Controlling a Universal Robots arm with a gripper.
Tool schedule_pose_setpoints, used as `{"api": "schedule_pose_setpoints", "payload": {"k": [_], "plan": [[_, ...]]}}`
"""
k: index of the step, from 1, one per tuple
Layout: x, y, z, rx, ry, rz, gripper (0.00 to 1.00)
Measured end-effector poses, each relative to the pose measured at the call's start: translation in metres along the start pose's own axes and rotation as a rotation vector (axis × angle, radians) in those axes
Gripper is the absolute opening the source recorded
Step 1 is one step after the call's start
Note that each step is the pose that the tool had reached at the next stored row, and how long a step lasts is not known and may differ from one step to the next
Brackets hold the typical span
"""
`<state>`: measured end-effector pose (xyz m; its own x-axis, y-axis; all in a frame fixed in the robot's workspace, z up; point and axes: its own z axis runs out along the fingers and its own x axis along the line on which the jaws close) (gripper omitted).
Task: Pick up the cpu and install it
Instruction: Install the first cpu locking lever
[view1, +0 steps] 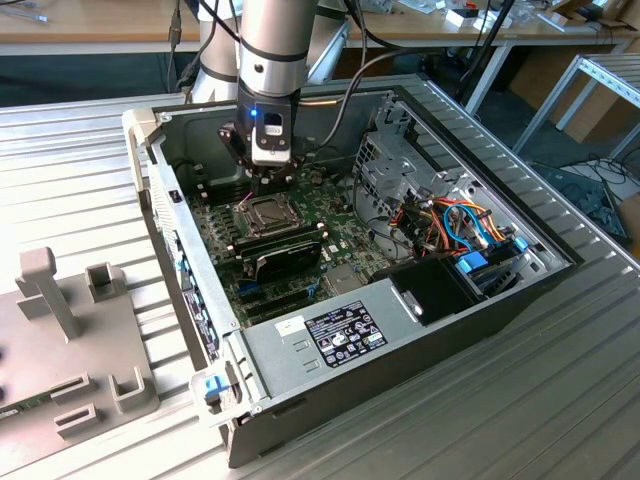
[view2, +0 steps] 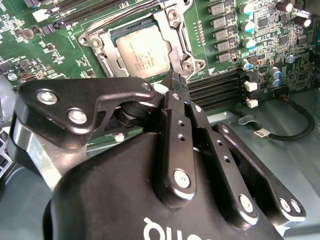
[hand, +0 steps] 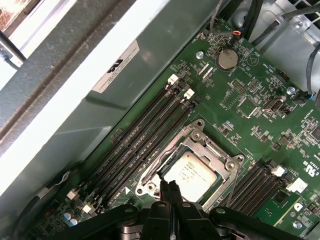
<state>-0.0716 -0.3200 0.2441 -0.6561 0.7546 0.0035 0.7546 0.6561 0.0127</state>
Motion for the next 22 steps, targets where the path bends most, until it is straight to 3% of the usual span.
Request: {"api": "schedule_pose_setpoints", "payload": {"k": [7, 22], "plan": [[0.0000, 0.0000, 0.0005, 0.0001, 0.0005, -0.040, 0.11], [0.0000, 0.0000, 0.0005, 0.0001, 0.0006, -0.042, 0.11]]}}
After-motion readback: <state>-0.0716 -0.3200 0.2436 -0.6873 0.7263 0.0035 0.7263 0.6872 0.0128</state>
